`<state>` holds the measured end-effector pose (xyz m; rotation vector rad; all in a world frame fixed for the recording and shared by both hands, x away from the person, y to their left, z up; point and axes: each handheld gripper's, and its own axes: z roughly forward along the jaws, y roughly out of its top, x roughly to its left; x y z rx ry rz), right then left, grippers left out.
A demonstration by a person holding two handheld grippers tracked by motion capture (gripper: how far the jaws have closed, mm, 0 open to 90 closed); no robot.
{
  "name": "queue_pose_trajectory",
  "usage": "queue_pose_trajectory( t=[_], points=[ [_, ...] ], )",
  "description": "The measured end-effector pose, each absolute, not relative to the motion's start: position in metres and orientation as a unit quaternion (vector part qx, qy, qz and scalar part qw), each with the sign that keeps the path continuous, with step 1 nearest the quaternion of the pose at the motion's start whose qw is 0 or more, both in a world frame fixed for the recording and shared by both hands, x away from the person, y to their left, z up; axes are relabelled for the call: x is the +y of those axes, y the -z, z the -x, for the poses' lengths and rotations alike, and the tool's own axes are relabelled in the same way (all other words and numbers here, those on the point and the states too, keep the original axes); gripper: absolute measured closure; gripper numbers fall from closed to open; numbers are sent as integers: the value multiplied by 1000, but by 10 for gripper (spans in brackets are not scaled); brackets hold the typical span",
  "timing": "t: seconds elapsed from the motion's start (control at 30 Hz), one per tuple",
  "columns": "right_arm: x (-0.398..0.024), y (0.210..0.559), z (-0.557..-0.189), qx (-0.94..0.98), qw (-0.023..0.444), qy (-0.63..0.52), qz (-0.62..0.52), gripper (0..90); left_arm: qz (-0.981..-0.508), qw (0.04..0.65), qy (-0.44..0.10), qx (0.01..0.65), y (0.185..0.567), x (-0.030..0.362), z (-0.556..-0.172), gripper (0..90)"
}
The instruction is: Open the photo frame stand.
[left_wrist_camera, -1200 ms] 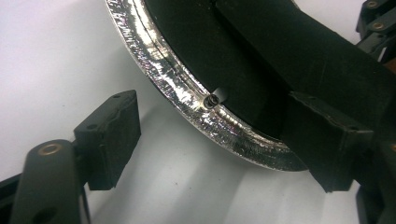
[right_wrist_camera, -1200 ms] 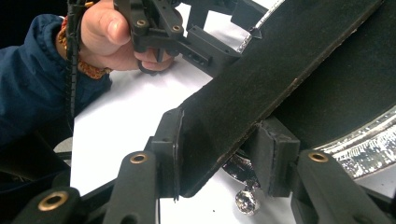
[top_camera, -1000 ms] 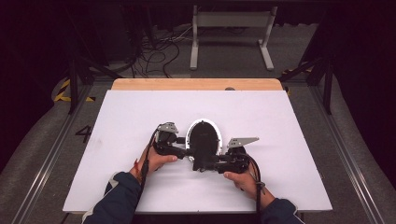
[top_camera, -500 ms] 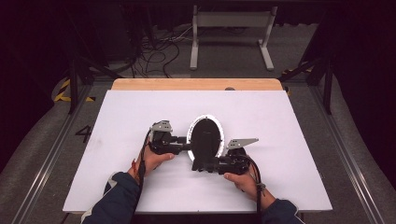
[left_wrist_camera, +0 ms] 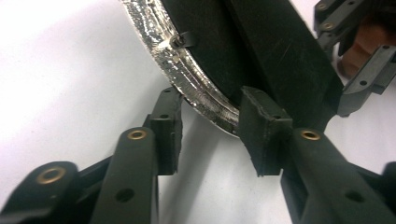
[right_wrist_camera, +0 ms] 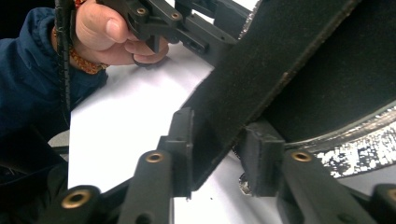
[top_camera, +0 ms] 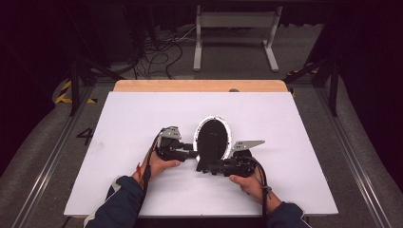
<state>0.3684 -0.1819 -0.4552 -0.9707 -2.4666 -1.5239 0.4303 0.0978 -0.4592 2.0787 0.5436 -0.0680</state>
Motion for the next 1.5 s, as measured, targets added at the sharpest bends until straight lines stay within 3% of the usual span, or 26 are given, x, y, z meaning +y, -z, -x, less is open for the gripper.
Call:
queue_pose_trajectory(
  t=[0.13,0.2,0.3,0.33,0.4,0.67,0.87,1.4,1.5],
  points=[
    [-179,453,-366,-812,39,496,306,733,-838,497,19,224,457,100,-431,565],
    [-179,453,-366,-814,38,497,300,750,-836,499,23,229,458,98,-433,471],
    [-178,452,-365,-819,35,494,291,762,-829,510,34,229,458,99,-436,419],
    [-178,452,-366,-819,35,494,290,762,-827,514,33,224,457,99,-437,422],
    [-178,452,-366,-821,36,492,288,762,-823,523,46,215,457,99,-436,523],
    [-183,456,-370,-826,28,476,300,820,-818,545,33,183,445,101,-428,680],
    [-184,455,-370,-829,26,469,304,822,-823,538,12,183,443,99,-423,683],
    [-188,447,-368,-825,31,477,302,786,-830,508,-145,180,434,92,-406,719],
    [-189,446,-368,-822,32,479,306,782,-828,508,-148,184,436,94,-408,727]
  ],
)
